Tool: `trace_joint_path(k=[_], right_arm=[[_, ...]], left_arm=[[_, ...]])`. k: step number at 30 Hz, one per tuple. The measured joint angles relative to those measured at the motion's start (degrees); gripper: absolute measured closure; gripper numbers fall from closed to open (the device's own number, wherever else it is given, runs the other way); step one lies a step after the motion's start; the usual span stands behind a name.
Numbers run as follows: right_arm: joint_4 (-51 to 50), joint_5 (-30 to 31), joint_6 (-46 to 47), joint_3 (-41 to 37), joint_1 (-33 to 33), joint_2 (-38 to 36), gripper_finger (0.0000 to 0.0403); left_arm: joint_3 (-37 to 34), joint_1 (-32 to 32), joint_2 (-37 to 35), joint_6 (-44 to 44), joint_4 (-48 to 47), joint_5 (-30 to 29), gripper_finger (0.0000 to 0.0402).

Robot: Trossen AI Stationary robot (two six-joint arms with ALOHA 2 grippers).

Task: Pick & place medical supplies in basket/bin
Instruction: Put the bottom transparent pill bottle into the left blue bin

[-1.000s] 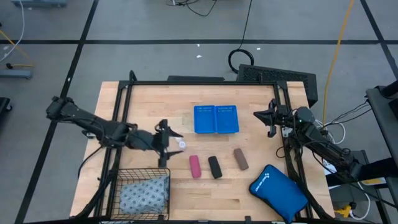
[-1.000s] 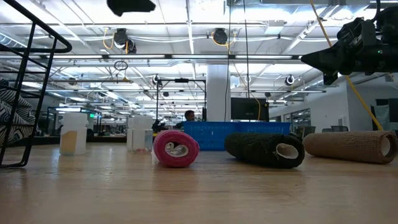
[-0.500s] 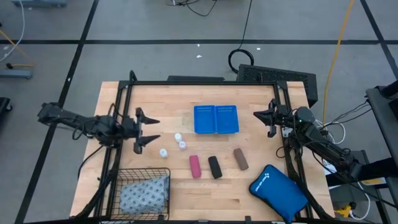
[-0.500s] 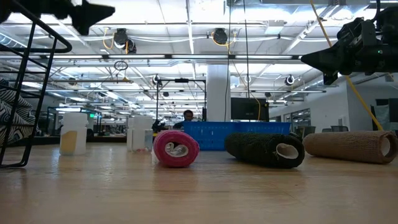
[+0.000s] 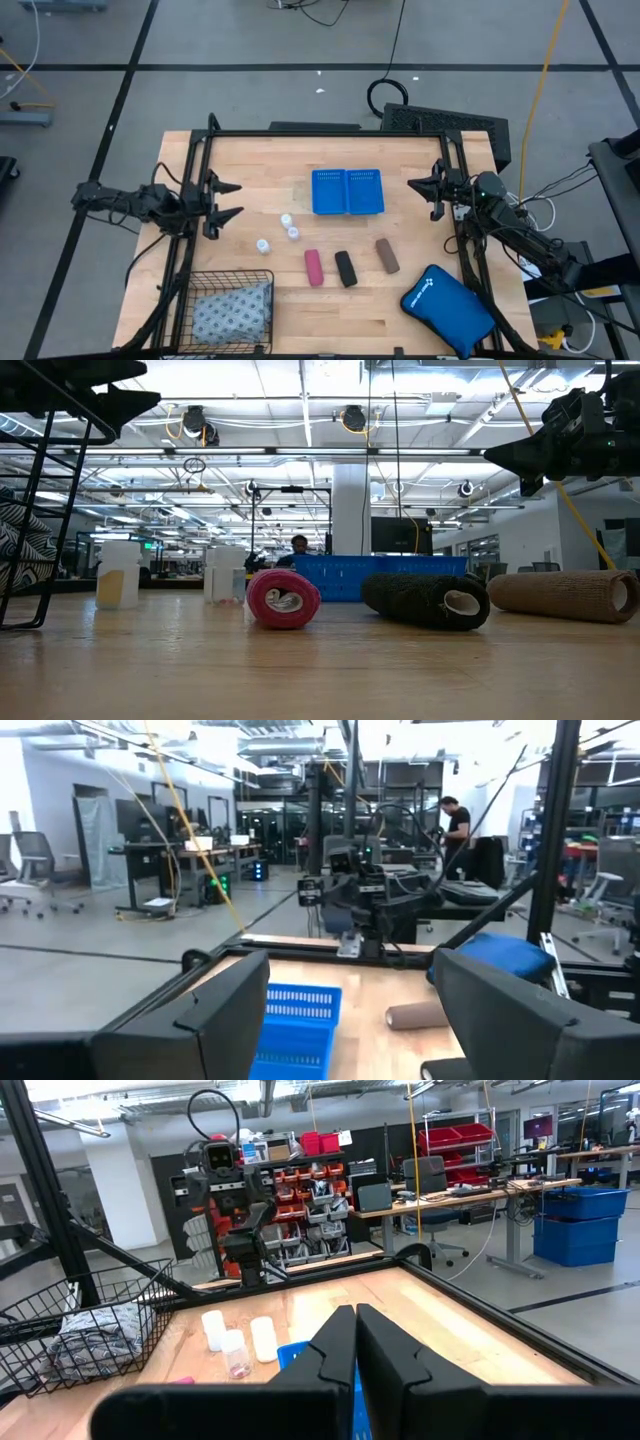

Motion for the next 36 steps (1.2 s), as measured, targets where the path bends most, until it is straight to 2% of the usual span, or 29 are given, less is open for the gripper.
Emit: trace_joint_path(k=[6, 12, 21, 36], right_arm=[[-0.01, 0.00, 0.01, 0.01, 0.00, 0.00, 0.0399], [0.00, 0.00, 0.02, 0.00, -0.01, 0.00, 0.0399], [0.00, 0.00, 0.01, 0.00, -0.01, 0.00, 0.0399], [0.00, 0.00, 0.01, 0.02, 0.02, 0.00, 0.0399]], left_arm=[[0.00, 1.64, -1.38, -2.00, -3.95, 3.62, 0.0117], [0.00, 2.84, -1.31, -4.34, -8.24, 3.98, 0.0117], [-0.07, 3.04, -1.33, -5.55, -9.57, 5.49, 0.0117], [-10.13, 3.04, -1.33, -9.34, 0.34, 5.52, 0.0117]])
